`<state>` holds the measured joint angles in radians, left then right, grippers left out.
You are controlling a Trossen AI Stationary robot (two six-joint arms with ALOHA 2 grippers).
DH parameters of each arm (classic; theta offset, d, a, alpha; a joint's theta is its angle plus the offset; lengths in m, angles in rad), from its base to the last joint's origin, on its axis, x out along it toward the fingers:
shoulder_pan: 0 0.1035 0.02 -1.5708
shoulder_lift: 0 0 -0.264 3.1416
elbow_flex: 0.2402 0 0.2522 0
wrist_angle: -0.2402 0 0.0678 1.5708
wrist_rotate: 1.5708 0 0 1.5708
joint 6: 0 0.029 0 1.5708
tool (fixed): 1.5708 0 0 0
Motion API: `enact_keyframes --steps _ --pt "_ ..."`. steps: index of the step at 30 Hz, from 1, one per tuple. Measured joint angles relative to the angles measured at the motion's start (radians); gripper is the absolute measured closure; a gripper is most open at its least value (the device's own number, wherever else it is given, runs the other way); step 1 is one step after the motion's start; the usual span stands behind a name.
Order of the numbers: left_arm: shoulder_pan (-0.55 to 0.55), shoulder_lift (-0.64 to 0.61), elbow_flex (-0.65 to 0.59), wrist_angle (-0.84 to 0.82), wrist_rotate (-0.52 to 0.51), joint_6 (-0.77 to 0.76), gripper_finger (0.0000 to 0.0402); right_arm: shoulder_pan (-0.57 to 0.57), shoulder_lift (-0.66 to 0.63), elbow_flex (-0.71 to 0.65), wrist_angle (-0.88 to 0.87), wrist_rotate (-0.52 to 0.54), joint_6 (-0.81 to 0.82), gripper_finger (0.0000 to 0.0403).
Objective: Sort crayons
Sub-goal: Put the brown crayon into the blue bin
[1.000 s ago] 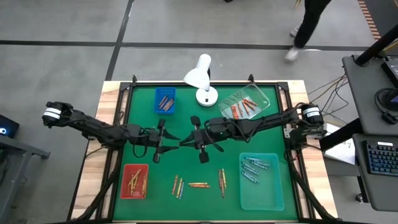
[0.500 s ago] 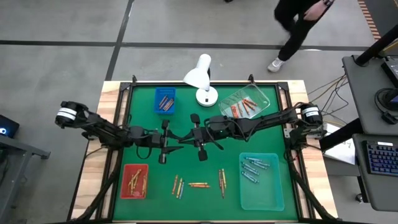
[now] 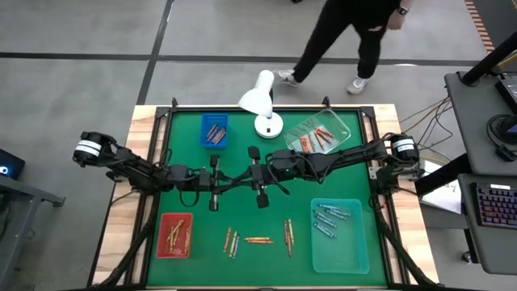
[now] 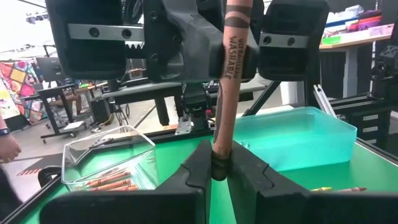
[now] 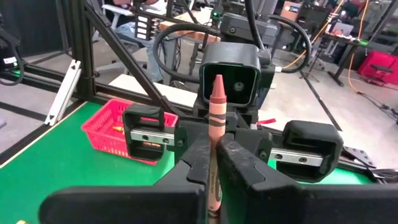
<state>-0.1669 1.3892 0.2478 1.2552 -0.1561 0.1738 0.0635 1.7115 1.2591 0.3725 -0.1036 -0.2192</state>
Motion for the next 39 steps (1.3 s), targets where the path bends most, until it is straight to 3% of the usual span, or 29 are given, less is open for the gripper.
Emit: enact_keyframes --steps 11,18,27,34,39 --pt "0.0 0.0 0.0 -0.001 -0.021 -0.003 0.0398 0.001 0.0 0.024 -0.091 0.01 0.025 0.0306" --pt "0.001 -0.022 0.0 -0.066 -0.142 -0.008 0.0399 0.002 -0.022 0.077 -0.298 0.133 0.026 0.0274" --pt "0.003 -0.14 0.0 -0.302 -0.411 -0.042 0.0399 0.002 -0.097 0.105 -0.536 0.234 0.097 0.0274" --pt "0.013 -0.272 0.002 -0.553 -0.878 -0.09 0.04 0.003 -0.15 0.106 -0.624 0.245 0.116 0.0283" --pt "0.06 -0.362 0.054 -0.772 -0.891 -0.116 0.04 0.006 -0.165 0.106 -0.659 0.245 0.115 0.0285"
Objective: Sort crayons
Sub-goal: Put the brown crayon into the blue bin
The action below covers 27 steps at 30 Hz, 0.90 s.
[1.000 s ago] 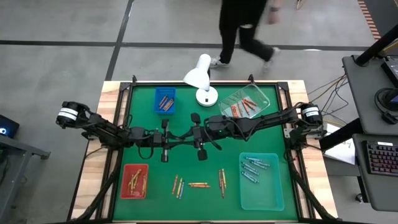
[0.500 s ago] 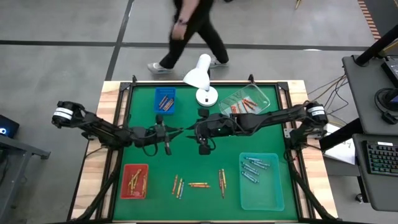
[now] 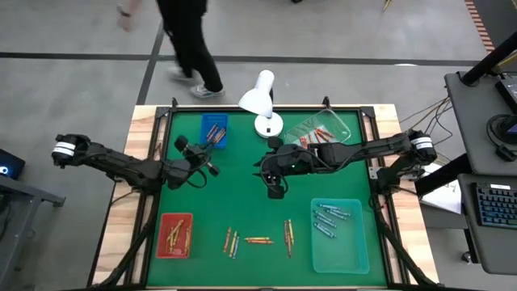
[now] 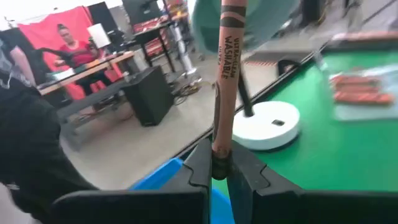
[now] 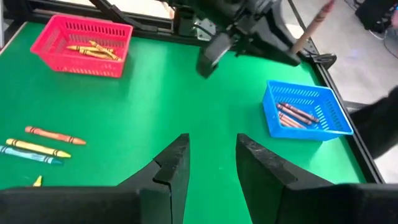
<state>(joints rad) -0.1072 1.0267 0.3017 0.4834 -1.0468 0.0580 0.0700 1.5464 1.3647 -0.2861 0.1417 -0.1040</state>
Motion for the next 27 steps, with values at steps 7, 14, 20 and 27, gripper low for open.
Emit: enact_keyframes --steps 7,14,20,27 --pt "0.176 -0.055 0.19 -0.562 0.141 -0.138 0.04 0.002 -0.008 0.001 -0.011 0.0 0.0 0.0287" --pt "0.502 0.043 0.341 -0.873 0.579 -0.307 0.04 0.002 -0.008 0.001 -0.011 0.0 0.0 0.0287" --pt "0.655 0.182 0.402 -0.914 0.702 -0.285 0.04 0.002 -0.008 0.001 -0.024 0.0 0.017 0.029" --pt "0.695 0.311 0.454 -0.922 0.691 -0.253 0.0398 0.006 -0.008 0.001 -0.031 0.0 0.027 0.0289"
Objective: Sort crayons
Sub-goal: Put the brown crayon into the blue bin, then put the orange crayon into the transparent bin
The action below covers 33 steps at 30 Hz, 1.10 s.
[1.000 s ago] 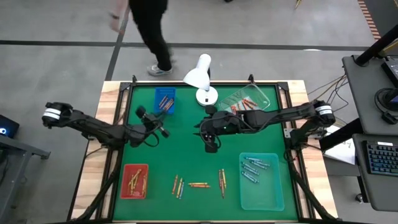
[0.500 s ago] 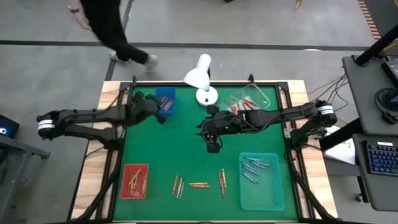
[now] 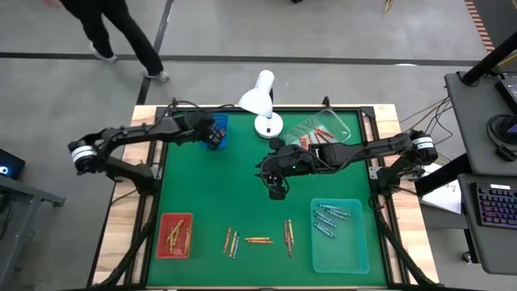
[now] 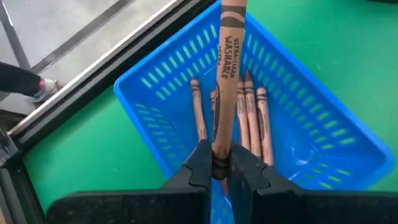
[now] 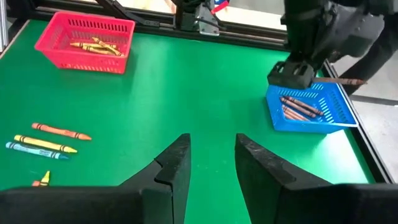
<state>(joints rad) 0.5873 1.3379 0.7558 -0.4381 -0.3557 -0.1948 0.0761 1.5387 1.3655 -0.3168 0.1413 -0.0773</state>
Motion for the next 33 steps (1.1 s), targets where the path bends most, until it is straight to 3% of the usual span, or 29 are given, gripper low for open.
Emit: enact_keyframes --steps 9,22,33 --pt "-0.001 0.095 0.051 -0.043 -0.003 0.003 0.0357 0.0 0.0 0.0 -0.014 0.0 0.002 0.0289" --pt "-0.017 0.05 0.042 -0.051 -0.004 -0.002 0.0338 0.0 0.0 0.0 -0.054 -0.001 0.126 0.0292" --pt "-0.182 -0.056 0.017 -0.05 -0.018 -0.095 0.0338 0.033 0.0 0.0 -0.148 -0.01 0.344 0.0307"
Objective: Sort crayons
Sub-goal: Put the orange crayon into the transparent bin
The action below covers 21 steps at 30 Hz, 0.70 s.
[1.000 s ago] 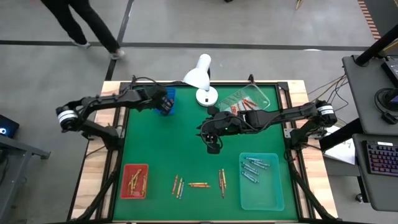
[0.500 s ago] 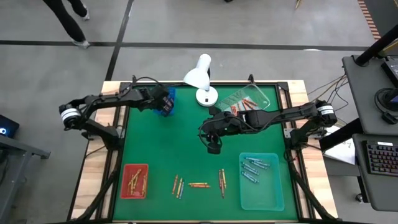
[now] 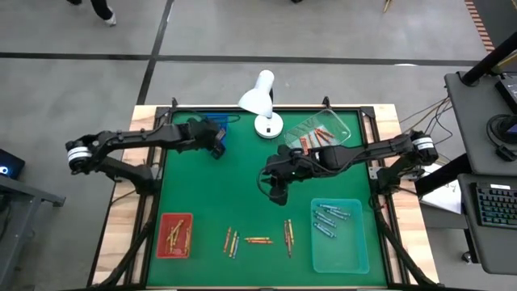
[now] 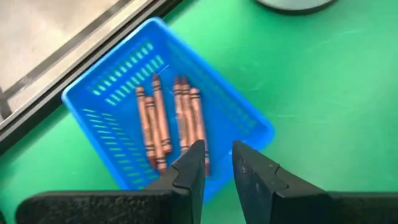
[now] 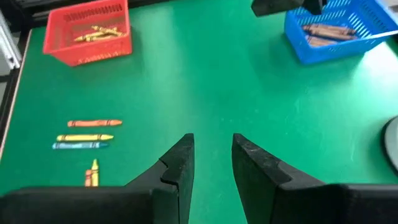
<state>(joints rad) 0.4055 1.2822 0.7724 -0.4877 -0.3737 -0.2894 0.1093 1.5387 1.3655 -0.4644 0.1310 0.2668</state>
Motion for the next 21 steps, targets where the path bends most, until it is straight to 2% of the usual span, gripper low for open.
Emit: enact_keyframes --steps 4,16,21 --pt "-0.087 -0.021 -0.001 -0.001 -0.034 -0.027 0.0338 0.03 0.0 0.0 -0.011 0.0 0.008 0.0307" --pt "-0.35 -0.042 0.0 0.018 -0.035 -0.182 0.0338 0.088 0.0 0.0 -0.044 0.0 0.009 0.0317" --pt "-0.474 -0.027 0.019 0.097 0.019 -0.278 0.0338 0.088 0.0 0.0 -0.096 0.001 -0.017 0.0321"
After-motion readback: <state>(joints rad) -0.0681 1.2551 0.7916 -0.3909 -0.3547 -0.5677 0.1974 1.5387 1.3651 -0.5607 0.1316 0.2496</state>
